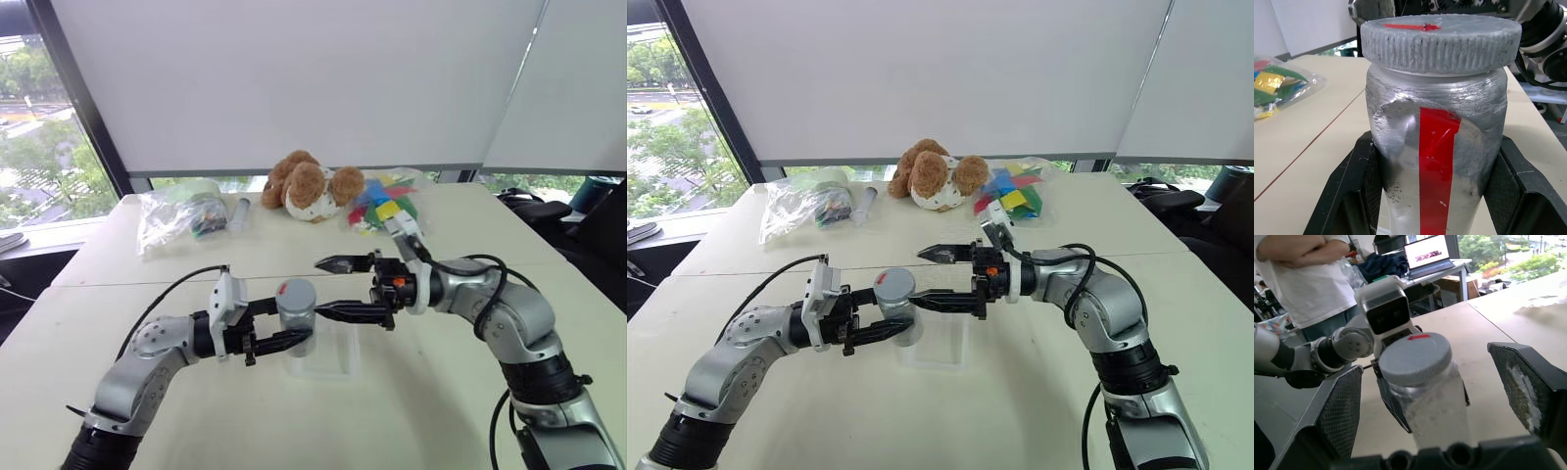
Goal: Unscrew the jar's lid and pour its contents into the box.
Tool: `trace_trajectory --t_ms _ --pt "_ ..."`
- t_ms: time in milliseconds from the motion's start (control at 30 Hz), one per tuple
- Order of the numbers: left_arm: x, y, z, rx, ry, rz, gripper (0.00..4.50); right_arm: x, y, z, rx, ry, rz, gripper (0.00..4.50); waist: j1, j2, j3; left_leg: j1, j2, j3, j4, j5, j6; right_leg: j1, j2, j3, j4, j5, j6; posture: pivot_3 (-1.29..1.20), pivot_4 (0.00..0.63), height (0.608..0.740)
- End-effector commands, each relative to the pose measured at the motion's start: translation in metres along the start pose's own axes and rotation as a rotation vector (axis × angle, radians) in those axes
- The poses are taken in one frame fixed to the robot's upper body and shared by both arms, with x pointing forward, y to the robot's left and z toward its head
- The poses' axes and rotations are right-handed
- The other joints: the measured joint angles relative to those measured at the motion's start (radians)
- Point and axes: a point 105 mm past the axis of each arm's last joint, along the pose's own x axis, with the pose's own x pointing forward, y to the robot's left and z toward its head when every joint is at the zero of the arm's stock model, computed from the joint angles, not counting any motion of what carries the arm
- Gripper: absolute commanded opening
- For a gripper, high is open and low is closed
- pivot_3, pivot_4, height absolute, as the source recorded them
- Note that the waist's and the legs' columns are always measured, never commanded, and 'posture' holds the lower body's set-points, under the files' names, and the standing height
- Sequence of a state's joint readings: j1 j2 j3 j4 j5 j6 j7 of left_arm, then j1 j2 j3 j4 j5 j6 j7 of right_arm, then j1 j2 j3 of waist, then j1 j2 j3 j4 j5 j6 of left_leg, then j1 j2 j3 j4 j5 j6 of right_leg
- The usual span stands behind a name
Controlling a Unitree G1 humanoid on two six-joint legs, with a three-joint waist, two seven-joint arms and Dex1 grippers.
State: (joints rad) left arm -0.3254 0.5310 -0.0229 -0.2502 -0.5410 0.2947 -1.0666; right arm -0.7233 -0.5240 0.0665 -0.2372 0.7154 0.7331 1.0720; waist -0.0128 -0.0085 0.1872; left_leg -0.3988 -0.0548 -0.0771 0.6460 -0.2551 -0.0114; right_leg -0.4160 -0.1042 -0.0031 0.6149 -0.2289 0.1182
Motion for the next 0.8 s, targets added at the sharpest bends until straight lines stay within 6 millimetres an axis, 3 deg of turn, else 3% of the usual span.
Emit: trace_trajectory --t_ms 33,500,600,700,800 --pt "0.002 -0.003 0.011 0.045 -0.030 -0.018 2.12 0.015 0.009 0.018 -0.084 -0.020 0.042 4.45 0.001 0.000 0.000 0.000 0.000 0.000 0.000 0.000 0.000 0.000 0.000 0.000 0.000 0.000 0.000 0.00 0.150 0.740" --pt "0.003 -0.003 0.012 0.046 -0.030 -0.018 2.12 0.038 0.000 0.004 -0.151 0.068 0.035 4.45 0.001 0.000 0.000 -0.002 0.000 0.000 0.000 0.000 0.000 -0.002 0.000 0.000 0.000 0.000 0.000 0.00 0.150 0.740" --pt "0.003 -0.004 0.012 0.046 -0.030 -0.017 2.12 0.040 -0.001 0.006 -0.152 0.061 0.036 3.69 0.001 0.000 0.000 -0.003 0.000 0.000 0.000 0.000 -0.001 -0.003 0.000 0.000 0.001 0.000 0.000 0.00 0.150 0.740" --pt "0.003 -0.005 0.011 0.046 -0.030 -0.018 2.12 0.040 0.001 0.009 -0.144 0.041 0.052 2.32 0.001 0.000 0.000 -0.005 0.000 0.000 0.001 0.001 -0.001 -0.006 0.000 0.000 0.002 0.000 0.000 0.00 0.150 0.740" --pt "0.002 -0.005 0.010 0.044 -0.026 -0.017 2.12 0.037 0.010 0.020 -0.101 -0.037 0.114 2.33 0.001 0.000 0.000 -0.007 0.000 0.000 0.001 0.001 -0.002 -0.008 0.000 0.000 0.004 0.000 0.000 0.00 0.150 0.740"
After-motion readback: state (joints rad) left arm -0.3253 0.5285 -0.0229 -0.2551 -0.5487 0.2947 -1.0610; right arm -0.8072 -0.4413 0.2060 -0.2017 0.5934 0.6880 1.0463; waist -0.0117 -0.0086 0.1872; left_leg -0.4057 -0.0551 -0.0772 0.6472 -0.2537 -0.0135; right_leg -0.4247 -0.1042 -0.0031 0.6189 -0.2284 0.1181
